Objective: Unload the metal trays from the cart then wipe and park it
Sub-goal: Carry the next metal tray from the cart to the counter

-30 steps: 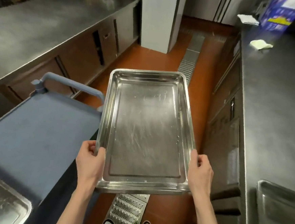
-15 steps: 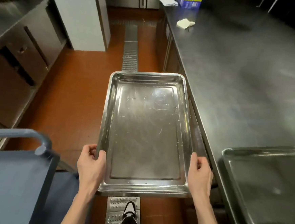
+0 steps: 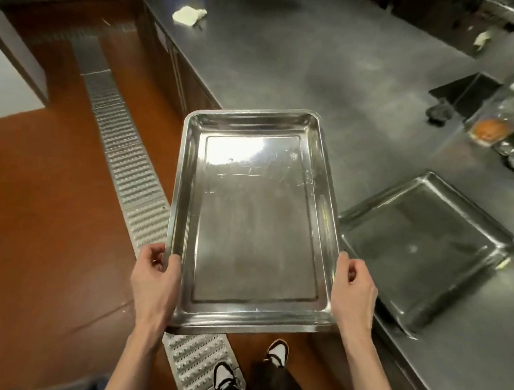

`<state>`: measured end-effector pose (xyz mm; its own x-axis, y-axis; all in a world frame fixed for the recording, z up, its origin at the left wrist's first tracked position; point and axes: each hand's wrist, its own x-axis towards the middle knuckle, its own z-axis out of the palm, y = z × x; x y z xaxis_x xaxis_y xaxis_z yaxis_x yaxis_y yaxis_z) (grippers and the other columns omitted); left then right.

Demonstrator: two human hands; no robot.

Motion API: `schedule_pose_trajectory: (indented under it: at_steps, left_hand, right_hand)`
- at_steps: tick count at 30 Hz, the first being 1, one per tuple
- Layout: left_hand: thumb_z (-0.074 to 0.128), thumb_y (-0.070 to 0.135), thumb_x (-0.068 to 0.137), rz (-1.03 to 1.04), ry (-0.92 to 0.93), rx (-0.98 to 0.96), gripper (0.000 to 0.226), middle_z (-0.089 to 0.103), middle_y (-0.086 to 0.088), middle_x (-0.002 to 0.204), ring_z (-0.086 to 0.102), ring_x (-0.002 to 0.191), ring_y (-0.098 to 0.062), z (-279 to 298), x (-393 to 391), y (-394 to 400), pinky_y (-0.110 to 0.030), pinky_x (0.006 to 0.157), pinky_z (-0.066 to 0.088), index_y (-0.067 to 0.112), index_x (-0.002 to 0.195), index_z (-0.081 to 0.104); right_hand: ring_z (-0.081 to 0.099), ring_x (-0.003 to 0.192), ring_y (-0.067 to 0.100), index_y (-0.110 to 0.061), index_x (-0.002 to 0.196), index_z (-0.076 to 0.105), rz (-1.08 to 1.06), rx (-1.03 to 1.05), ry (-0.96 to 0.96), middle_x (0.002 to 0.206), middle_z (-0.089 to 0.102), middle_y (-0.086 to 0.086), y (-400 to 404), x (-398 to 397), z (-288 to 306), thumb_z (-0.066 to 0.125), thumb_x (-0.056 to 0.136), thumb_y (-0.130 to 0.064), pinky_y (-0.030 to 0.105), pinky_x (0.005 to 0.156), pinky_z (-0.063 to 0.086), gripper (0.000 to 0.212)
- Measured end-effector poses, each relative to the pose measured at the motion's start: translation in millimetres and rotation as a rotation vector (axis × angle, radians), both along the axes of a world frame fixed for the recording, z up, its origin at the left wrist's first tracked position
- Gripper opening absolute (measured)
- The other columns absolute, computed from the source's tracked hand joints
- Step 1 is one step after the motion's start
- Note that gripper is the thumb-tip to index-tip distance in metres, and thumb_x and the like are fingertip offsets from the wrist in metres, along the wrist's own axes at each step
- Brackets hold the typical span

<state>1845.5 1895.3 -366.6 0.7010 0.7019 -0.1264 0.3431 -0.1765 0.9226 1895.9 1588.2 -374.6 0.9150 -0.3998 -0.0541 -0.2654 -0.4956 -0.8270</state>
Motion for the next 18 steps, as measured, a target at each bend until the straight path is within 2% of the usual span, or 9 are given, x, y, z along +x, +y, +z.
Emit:
schedule_pose_trajectory:
  at_steps: [5,8,13,18]
  left_hand:
    - [0.062,0.007,0.094,-0.136,-0.028,0.005,0.020,0.065,-0.003,0.084,0.054,0.071,-0.016,-2,45,-30,-0.034,0.068,0.047,0.027,0.098,0.063]
    - [0.063,0.006,0.095,-0.205,-0.053,0.013,0.026,0.064,-0.002,0.086,0.054,0.073,-0.014,0,70,-50,-0.029,0.067,0.046,0.032,0.095,0.060]
    - [0.065,0.009,0.097,-0.352,-0.076,0.035,0.018,0.065,-0.006,0.090,0.056,0.074,-0.014,0,116,-90,-0.028,0.067,0.048,0.027,0.097,0.061]
    - [0.066,0.011,0.095,-0.472,-0.047,0.028,0.020,0.069,0.000,0.093,0.065,0.084,-0.023,-5,160,-136,-0.040,0.076,0.055,0.030,0.100,0.062]
  right_hand:
    - [0.056,0.059,-0.003,-0.021,0.077,0.054,-0.136,-0.010,-0.018,0.061,0.057,-0.004,-33,5,-2,0.045,0.108,-0.051,0.031,0.056,0.039,0.045]
    - [0.055,0.059,-0.001,-0.024,0.075,0.052,-0.198,-0.001,-0.031,0.061,0.056,-0.004,-52,11,-2,0.046,0.109,-0.050,0.032,0.057,0.040,0.043]
    - [0.057,0.060,-0.002,-0.023,0.076,0.055,-0.313,0.001,-0.040,0.060,0.057,-0.003,-90,20,-5,0.049,0.109,-0.046,0.031,0.057,0.037,0.041]
    - [0.059,0.064,0.008,-0.022,0.079,0.059,-0.441,0.012,-0.048,0.065,0.062,-0.004,-133,30,-8,0.052,0.108,-0.045,0.030,0.059,0.040,0.037]
